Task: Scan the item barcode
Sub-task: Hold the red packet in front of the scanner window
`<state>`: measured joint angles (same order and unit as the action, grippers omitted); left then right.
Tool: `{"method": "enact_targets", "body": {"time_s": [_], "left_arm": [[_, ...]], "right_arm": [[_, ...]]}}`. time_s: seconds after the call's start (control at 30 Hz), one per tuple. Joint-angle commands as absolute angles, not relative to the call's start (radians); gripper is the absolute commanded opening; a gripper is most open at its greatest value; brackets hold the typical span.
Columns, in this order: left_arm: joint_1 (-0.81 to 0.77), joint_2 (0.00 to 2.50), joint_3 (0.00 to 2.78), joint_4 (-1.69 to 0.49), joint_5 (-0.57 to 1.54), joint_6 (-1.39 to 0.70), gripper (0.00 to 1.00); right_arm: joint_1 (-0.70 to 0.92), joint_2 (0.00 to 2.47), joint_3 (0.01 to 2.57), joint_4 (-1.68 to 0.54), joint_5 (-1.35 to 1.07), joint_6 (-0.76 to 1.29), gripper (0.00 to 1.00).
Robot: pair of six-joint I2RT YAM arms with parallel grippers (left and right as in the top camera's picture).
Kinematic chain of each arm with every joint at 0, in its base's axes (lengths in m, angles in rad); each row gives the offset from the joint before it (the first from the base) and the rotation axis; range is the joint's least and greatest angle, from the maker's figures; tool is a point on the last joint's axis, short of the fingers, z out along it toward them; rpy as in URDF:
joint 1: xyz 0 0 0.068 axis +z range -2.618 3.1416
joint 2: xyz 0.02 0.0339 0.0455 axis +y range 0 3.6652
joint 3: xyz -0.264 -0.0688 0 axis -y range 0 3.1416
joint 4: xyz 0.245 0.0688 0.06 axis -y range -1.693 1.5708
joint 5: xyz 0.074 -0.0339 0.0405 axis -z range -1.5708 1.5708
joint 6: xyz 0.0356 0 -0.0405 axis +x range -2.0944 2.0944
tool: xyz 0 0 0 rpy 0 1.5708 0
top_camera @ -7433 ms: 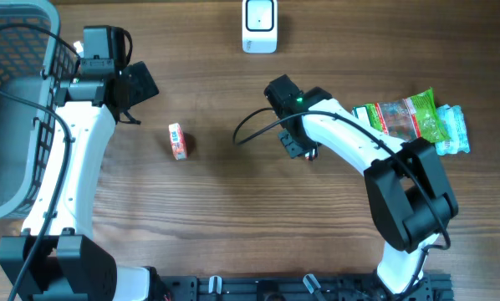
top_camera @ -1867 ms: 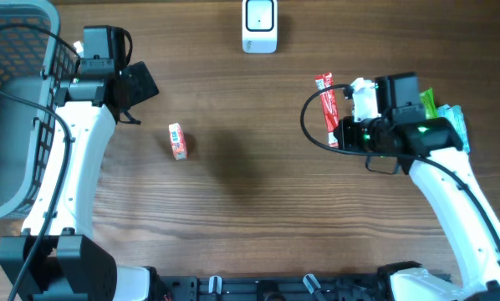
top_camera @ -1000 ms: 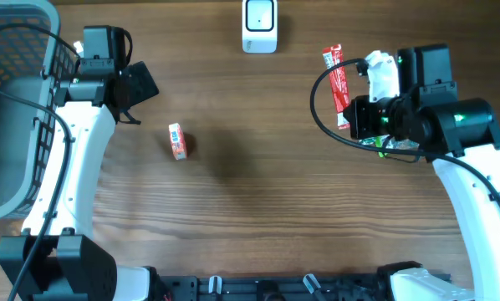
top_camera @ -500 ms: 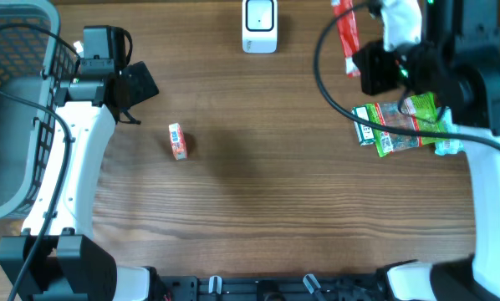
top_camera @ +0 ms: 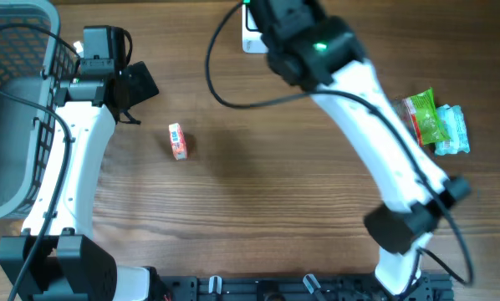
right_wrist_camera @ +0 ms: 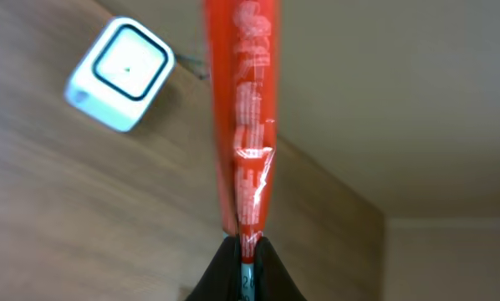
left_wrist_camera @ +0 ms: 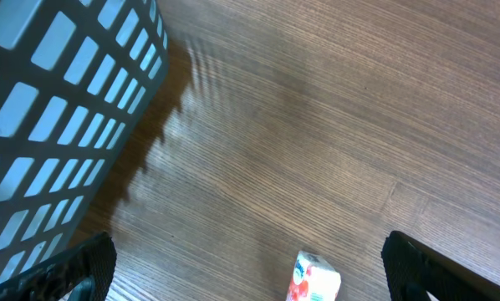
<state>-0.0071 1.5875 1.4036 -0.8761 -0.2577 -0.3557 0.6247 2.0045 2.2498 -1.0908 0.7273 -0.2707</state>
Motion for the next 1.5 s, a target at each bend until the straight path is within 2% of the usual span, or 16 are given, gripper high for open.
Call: {"method": "enact_targets", "body": {"time_s": [0.0,0.2,0.37,0.67,0.87,1.1,1.47], "left_arm": [[-0.002,1.585,1.412,-0.876,-0.270,-0.344,1.00],[-0.002,1.585,1.412,-0.876,-0.270,-0.344,1.00],[-0.002,1.585,1.412,-0.876,-0.270,-0.344,1.00],[-0.002,1.585,1.412,-0.876,-0.270,-0.344,1.00],[-0.002,1.585,1.412,-0.876,-0.270,-0.344,1.00],[-0.002,1.585,1.412,-0.876,-0.270,-0.344,1.00],[-0.002,1.585,1.412,-0.876,-0.270,-0.344,1.00]], "right_arm": [[0.625,2.117,2.264,-0.958,0.902,-0.379,0.04],[0.624,2.272,2.264,-0.691,0.898,-0.451,0.04],[0.600,2.366,2.264,-0.562,0.836,-0.499,0.04],[0.510,2.512,2.264,-0.571,0.681,-0.552,0.04],[0.510,2.547,2.244,-0.568,0.682,-0.612,0.04],[0.511,2.547,2.231,-0.495,0.855,-0.758,0.04],[0.562,2.547,2.231,-0.486,0.936,-0.789,0.04]]}}
